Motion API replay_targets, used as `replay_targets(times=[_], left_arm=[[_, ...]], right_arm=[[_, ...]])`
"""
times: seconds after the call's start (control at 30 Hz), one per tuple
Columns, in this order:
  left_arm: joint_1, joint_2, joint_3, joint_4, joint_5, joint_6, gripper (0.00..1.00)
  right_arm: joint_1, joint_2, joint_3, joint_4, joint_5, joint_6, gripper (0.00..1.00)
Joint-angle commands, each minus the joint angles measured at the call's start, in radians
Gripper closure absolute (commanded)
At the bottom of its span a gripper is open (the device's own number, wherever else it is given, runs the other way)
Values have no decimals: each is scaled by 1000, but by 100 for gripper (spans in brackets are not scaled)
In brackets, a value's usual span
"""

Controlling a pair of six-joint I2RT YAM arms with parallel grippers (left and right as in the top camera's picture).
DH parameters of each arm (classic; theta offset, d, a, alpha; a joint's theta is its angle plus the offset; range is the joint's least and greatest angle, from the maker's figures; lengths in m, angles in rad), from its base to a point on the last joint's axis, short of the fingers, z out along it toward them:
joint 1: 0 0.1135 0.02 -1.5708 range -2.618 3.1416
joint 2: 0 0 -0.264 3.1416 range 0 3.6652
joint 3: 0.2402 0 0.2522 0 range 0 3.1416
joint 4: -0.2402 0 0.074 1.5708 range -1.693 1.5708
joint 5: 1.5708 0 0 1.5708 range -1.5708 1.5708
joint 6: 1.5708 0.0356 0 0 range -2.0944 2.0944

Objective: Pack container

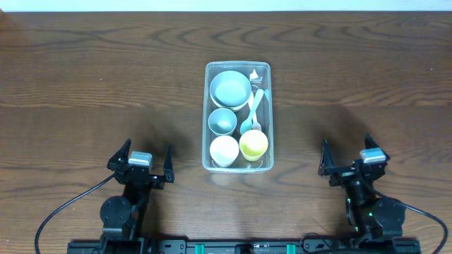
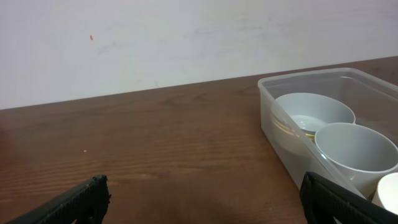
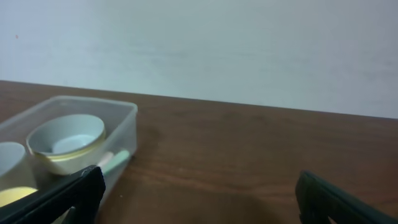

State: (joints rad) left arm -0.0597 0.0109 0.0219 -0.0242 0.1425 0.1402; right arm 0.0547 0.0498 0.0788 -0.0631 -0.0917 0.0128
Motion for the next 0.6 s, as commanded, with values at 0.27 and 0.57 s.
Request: replay_targets(times=[0.27,0.57], left_arm=[[5,-5,-18,-35,7,20,2],[5,-5,-18,-35,7,20,2]], right_arm=[[-37,-44,-73,-2,-24,-74,1],[-37,-44,-73,-8,-2,-82,1]])
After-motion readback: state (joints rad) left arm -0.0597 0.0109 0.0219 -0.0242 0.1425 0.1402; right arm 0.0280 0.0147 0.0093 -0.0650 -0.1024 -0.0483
